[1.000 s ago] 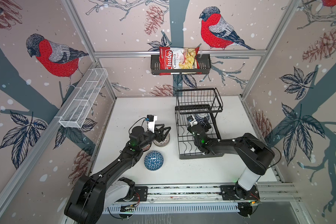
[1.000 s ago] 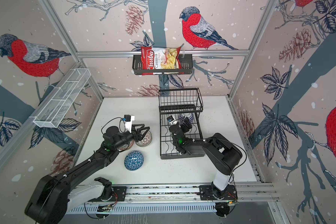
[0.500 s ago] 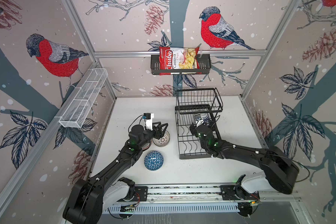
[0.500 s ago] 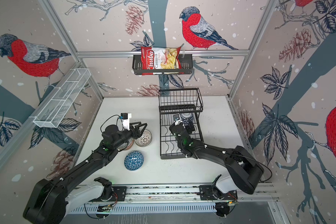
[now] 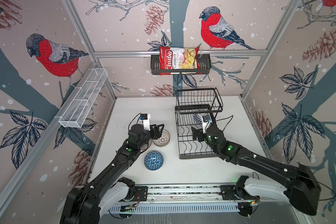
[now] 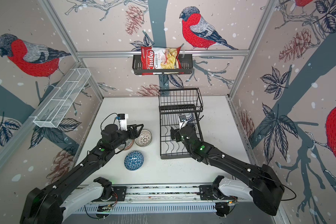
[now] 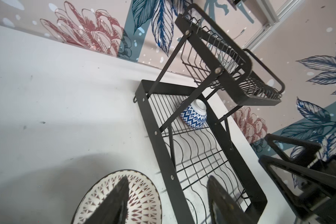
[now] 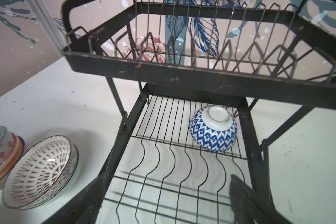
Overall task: Load bowls into a dish rack
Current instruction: Pick up the bowl from the bottom-center of the table.
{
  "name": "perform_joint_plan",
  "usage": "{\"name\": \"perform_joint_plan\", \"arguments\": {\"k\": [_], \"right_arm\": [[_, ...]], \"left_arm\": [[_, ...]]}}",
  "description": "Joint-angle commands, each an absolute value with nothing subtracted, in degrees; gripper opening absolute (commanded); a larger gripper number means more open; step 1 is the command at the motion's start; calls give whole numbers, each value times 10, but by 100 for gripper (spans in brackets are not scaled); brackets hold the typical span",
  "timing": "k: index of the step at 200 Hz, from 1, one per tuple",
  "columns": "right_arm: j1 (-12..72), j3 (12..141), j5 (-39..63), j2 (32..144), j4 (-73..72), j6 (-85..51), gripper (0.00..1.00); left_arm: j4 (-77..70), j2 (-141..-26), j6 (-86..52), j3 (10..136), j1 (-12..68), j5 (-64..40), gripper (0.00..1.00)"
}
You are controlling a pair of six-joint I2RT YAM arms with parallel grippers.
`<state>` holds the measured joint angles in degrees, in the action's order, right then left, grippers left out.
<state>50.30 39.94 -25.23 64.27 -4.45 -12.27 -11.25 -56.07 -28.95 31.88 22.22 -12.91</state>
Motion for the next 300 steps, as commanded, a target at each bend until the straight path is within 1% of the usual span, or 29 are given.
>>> {"name": "perform_joint_plan", "arguments": {"k": [1,66,108,147,203,238,291,300], "right_arm": [[509,401,-209,633,-19,-161,100],[539,456,-143,672,13,-179,100],[578,506,-125,715,61,-171,100],[620,552,-120,778,108,-181,99],[651,580,-70,841,111,-203,98],[666,617,-50,894,127,-207,95],[684,664,-36,974,156,-216,90],[685,672,-29,986,160,-217,88]], "left_arm": [[-77,-556,-305,324,222,-107,63],[-72,-538,-323,321,223,-82,63],[-40,-527,-312,337,222,-44,64],[-19,-512,-311,334,222,-20,63],[-7,-467,-311,314,222,17,63],[-1,-456,-316,300,222,24,63],[1,-433,-308,293,220,72,64],[0,-433,-305,293,220,73,64]]}}
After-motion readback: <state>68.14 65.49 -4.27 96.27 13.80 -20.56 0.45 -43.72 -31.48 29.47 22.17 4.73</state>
